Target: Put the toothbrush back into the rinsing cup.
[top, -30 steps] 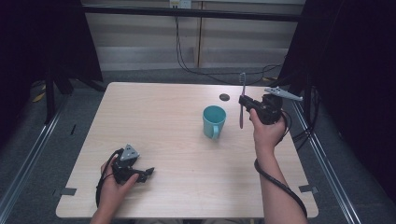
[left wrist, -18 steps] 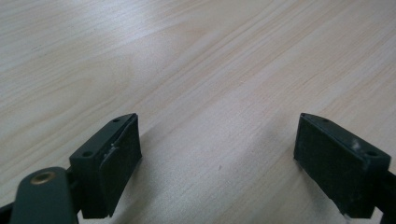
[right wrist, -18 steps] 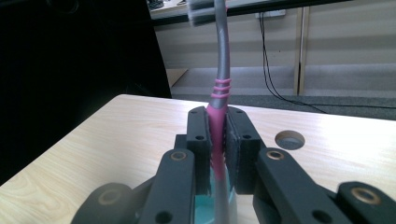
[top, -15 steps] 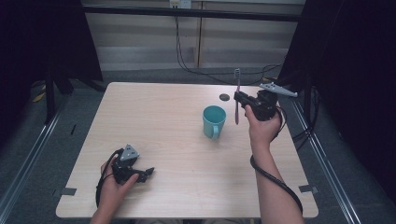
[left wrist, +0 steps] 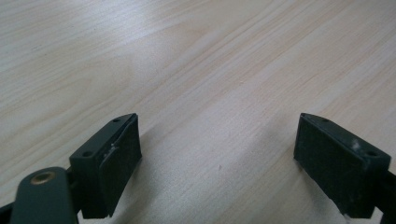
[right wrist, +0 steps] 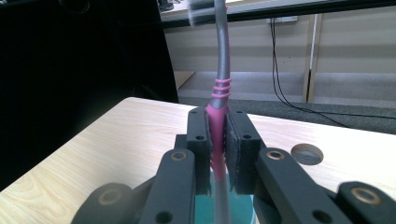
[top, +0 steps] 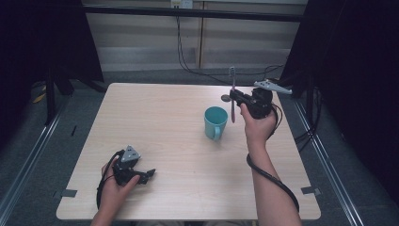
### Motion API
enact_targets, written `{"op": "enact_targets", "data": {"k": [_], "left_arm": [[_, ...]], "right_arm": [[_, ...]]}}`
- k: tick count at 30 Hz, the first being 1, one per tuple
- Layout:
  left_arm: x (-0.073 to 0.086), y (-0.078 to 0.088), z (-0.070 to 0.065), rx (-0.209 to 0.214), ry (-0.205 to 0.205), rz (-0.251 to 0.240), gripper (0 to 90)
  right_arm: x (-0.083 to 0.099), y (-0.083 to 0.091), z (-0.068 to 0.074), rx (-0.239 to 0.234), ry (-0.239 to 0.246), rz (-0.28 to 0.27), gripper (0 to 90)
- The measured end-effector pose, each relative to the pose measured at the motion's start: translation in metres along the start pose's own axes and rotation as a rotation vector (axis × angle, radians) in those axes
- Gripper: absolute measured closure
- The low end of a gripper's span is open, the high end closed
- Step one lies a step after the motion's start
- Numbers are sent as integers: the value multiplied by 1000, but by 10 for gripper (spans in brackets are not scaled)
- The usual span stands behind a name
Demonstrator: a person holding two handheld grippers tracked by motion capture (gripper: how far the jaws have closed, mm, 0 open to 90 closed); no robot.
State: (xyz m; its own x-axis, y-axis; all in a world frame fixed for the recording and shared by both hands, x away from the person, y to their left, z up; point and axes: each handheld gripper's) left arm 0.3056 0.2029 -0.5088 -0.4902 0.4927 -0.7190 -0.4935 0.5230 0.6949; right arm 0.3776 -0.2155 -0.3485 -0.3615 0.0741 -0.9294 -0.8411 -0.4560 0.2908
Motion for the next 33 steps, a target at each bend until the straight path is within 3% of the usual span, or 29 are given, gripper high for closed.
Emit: {"op": "enact_targets", "data": {"k": [33], "left_arm": [[0,0,0,-1,1,-3,144]], "right_arm": [[8,-36,14,-49,33,-20,819]]}}
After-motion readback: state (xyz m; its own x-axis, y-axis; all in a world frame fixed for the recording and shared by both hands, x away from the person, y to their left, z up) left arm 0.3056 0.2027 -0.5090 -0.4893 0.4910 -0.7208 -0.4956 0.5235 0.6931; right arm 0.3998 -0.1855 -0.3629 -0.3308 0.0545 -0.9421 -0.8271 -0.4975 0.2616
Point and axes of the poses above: each handheld gripper's, and its own axes: y roughly backward along the jaws, x roughly out of its underside, z roughly to its left
